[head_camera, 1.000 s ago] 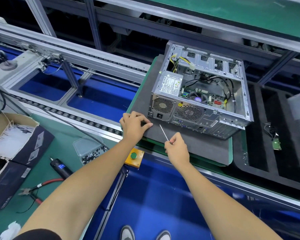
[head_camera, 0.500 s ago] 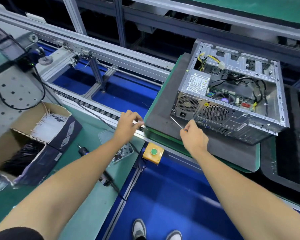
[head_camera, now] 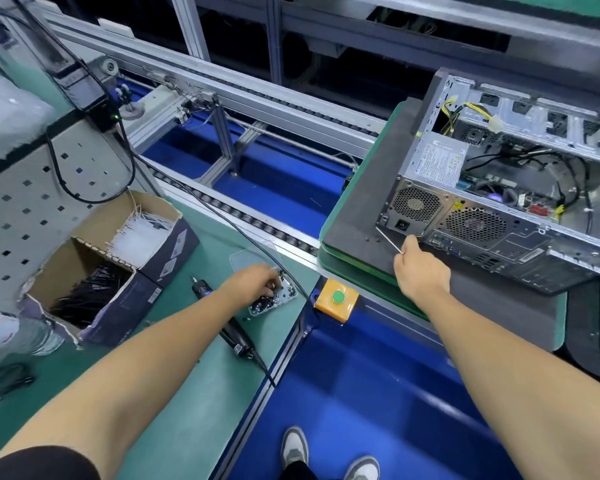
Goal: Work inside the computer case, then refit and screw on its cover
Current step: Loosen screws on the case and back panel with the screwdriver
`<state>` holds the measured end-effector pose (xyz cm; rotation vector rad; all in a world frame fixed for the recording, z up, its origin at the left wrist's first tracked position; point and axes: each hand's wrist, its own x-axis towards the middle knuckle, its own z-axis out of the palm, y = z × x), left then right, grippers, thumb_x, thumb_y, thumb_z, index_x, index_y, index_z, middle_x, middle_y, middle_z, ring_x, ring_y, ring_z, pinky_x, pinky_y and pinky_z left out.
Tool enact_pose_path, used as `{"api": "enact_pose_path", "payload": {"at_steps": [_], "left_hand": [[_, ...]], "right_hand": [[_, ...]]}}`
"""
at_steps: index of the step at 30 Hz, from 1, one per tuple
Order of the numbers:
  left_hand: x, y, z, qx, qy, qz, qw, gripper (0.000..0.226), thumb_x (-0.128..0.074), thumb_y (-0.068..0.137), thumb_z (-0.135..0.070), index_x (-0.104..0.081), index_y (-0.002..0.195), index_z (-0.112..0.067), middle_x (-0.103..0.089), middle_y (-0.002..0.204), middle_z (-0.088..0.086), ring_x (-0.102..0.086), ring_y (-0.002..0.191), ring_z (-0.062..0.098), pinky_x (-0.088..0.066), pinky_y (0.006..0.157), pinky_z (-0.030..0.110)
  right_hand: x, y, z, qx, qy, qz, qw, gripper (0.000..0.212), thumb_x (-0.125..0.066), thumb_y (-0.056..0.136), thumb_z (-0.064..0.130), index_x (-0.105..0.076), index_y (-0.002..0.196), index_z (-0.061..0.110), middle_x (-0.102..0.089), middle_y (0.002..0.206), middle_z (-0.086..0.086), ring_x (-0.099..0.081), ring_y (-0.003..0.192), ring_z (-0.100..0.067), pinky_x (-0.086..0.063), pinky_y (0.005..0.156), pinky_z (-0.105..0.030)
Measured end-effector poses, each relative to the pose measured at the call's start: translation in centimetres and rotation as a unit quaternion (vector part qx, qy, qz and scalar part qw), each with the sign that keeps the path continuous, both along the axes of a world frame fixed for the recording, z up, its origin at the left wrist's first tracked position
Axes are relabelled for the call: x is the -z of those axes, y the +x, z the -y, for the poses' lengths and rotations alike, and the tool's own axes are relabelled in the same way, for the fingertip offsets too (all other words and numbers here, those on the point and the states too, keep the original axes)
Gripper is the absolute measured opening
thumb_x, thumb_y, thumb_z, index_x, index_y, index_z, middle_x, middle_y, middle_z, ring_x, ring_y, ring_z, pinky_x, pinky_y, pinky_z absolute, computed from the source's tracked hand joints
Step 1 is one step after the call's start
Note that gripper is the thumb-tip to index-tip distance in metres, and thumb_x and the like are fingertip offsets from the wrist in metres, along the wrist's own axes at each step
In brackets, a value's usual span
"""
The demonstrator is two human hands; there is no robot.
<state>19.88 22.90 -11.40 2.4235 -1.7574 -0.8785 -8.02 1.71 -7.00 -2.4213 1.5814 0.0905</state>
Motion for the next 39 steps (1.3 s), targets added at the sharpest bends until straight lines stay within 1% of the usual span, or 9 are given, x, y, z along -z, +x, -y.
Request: {"api": "enact_pose_path", "payload": {"at_steps": [5,11,16,20,23,28,32,36,39], "left_hand": [[0.5,-0.6,0.3,0.000,0.001,0.016,1.000,0.011,-0.066,0.096,-0.015,-0.069,0.107,-0.016,-0.063,0.109,0.000,-0.060,0.098,0.016,-0.051,0.088,0.033],[0.9,-0.4,0.5,0.030,0.000,0.031,0.999,0.002,-0.062,0.099,-0.014,-0.061,0.097,-0.014,-0.063,0.108,0.000,-0.057,0.090,0.012,-0.040,0.076,0.025],[0.7,0.1,0.2,0.036,-0.007,0.013,0.999,0.011,-0.061,0.101,-0.019,-0.055,0.095,-0.012,-0.061,0.107,0.004,-0.059,0.094,0.020,-0.048,0.083,0.032],[0.7,0.9,-0.5,0.021,-0.025,0.005,0.999,0.009,-0.054,0.103,-0.019,-0.050,0.096,-0.016,-0.065,0.099,0.000,-0.061,0.086,0.021,-0.049,0.073,0.034],[0.5,1.5,-0.9,0.020,-0.036,-0.006,0.999,0.010,-0.061,0.100,-0.021,-0.051,0.099,-0.019,-0.064,0.095,-0.002,-0.061,0.086,0.021,-0.052,0.076,0.035],[0.4,2.2,-1.0,0.024,-0.036,0.000,0.999,0.007,-0.070,0.094,-0.027,-0.063,0.094,-0.027,-0.063,0.093,-0.015,-0.058,0.088,0.006,-0.038,0.069,0.017],[1.0,2.5,-1.0,0.046,-0.007,0.025,0.999,0.011,-0.070,0.094,-0.031,-0.071,0.102,-0.024,-0.065,0.099,-0.011,-0.052,0.098,0.011,-0.039,0.079,0.027],[1.0,2.4,-1.1,0.088,-0.027,0.070,0.993,0.021,-0.068,0.092,-0.042,-0.068,0.108,-0.028,-0.060,0.100,-0.011,-0.045,0.099,0.015,-0.040,0.083,0.031],[1.1,1.6,-1.0,0.091,-0.047,0.058,0.993,0.029,-0.070,0.087,-0.047,-0.065,0.111,-0.031,-0.055,0.099,-0.015,-0.041,0.096,0.013,-0.036,0.081,0.031]], "right_hand": [[-0.3,0.0,-0.1,-0.005,0.008,-0.005,1.000,0.010,-0.032,0.105,0.027,-0.036,0.105,0.017,-0.062,0.079,-0.012,-0.057,0.069,-0.035,-0.042,0.063,-0.038],[-0.4,0.0,-0.1,-0.009,0.009,-0.006,1.000,0.011,-0.032,0.105,0.027,-0.036,0.106,0.017,-0.063,0.078,-0.012,-0.058,0.069,-0.035,-0.043,0.063,-0.038],[-0.4,0.0,-0.1,-0.008,0.009,-0.006,1.000,0.010,-0.032,0.105,0.026,-0.036,0.106,0.017,-0.062,0.080,-0.013,-0.058,0.070,-0.035,-0.043,0.064,-0.038],[-0.4,0.0,-0.2,-0.010,0.011,-0.008,1.000,0.010,-0.031,0.105,0.026,-0.037,0.106,0.018,-0.064,0.081,-0.013,-0.060,0.072,-0.036,-0.046,0.065,-0.040],[-0.4,-0.1,-0.1,-0.011,0.011,-0.009,1.000,0.010,-0.031,0.105,0.026,-0.037,0.105,0.018,-0.065,0.082,-0.013,-0.059,0.070,-0.035,-0.045,0.064,-0.039],[-0.5,0.0,-0.2,-0.014,0.011,-0.009,1.000,0.011,-0.031,0.107,0.027,-0.038,0.107,0.019,-0.065,0.082,-0.012,-0.062,0.072,-0.034,-0.054,0.069,-0.044],[-0.4,0.0,0.0,-0.008,0.017,-0.009,1.000,0.010,-0.031,0.106,0.026,-0.035,0.103,0.018,-0.063,0.081,-0.014,-0.057,0.068,-0.034,-0.041,0.062,-0.038],[-0.3,-0.1,0.0,-0.006,0.015,-0.008,1.000,0.010,-0.031,0.105,0.027,-0.035,0.101,0.018,-0.062,0.079,-0.013,-0.056,0.067,-0.033,-0.041,0.062,-0.038],[-0.3,-0.1,0.1,-0.004,0.013,-0.007,1.000,0.010,-0.030,0.105,0.027,-0.035,0.101,0.018,-0.061,0.077,-0.012,-0.053,0.063,-0.031,-0.040,0.062,-0.038]]}}
